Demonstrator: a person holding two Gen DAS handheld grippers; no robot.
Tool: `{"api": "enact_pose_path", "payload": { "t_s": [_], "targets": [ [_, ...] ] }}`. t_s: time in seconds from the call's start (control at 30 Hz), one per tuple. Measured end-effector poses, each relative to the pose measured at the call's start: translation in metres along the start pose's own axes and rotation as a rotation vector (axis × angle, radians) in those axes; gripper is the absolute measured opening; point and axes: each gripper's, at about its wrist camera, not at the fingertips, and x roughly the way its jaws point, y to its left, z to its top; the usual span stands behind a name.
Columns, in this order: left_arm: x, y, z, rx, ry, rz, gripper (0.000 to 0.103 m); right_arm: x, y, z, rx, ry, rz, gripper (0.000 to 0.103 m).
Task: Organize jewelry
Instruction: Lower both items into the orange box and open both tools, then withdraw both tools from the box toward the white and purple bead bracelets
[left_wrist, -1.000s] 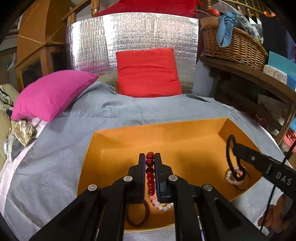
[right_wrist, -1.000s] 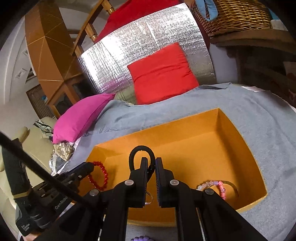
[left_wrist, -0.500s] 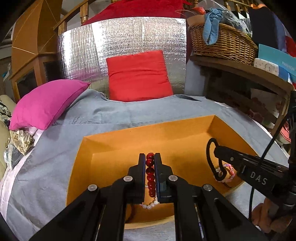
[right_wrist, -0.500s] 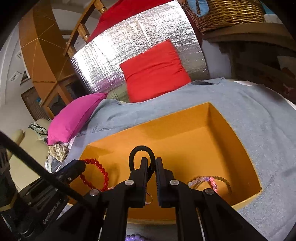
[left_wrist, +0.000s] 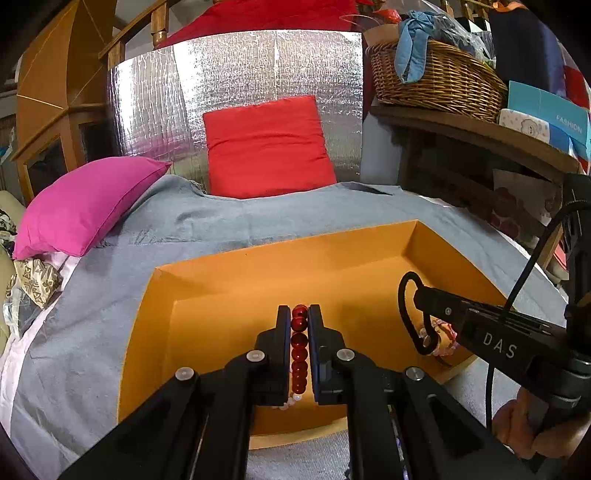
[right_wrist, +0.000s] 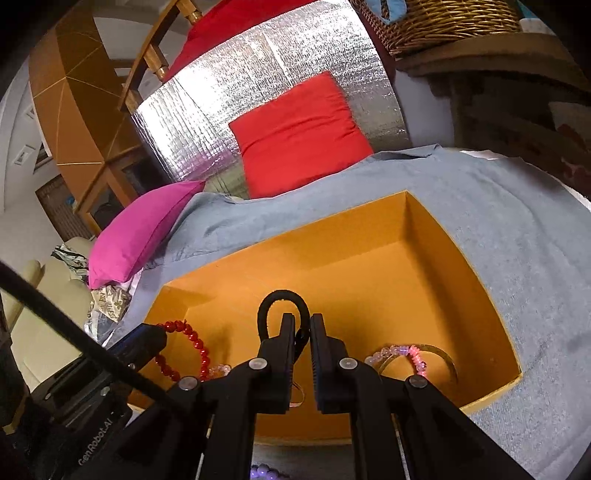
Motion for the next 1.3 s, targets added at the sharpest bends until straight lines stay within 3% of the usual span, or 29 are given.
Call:
{"api": "enact_pose_path", "payload": {
  "t_s": [0.2,0.43,0.57,0.87,1.07,1.13,1.2,1.3],
  "targets": [
    [0.003,0.0,-0.003,0.006,0.019,-0.018,0.009,0.001,-0.002,-0.001,0.007,0.01,0.008,0.009],
    [0.01,0.016,-0.008,-0.047,0.089,-0.155,0.009,0.004,-0.012,0.002,0.018,0.079,0.107,0.01],
    [0.013,0.026,-0.009,-0.1,0.116,-0.22,0.009,0.001,-0.02,0.003,0.016,0.086,0.112,0.011],
    [-0.005,0.038,-0.006,-0.129,0.074,-0.25,0.012,-0.019,-0.031,0.014,0.023,0.053,0.106,0.011],
    [-0.013,0.051,-0.006,-0.143,0.057,-0.187,0.024,-0.027,-0.039,0.015,0.028,0.051,0.086,0.011],
    [-0.016,0.052,-0.008,-0.131,0.059,-0.149,0.036,-0.029,-0.039,0.014,0.027,0.056,0.084,0.011],
    [-0.019,0.051,-0.01,-0.121,0.057,-0.112,0.059,-0.031,-0.041,0.013,0.029,0.058,0.083,0.012],
    [-0.028,0.051,-0.016,-0.103,0.052,-0.058,0.062,-0.033,-0.04,0.011,0.037,0.067,0.091,0.016]
  ]
}}
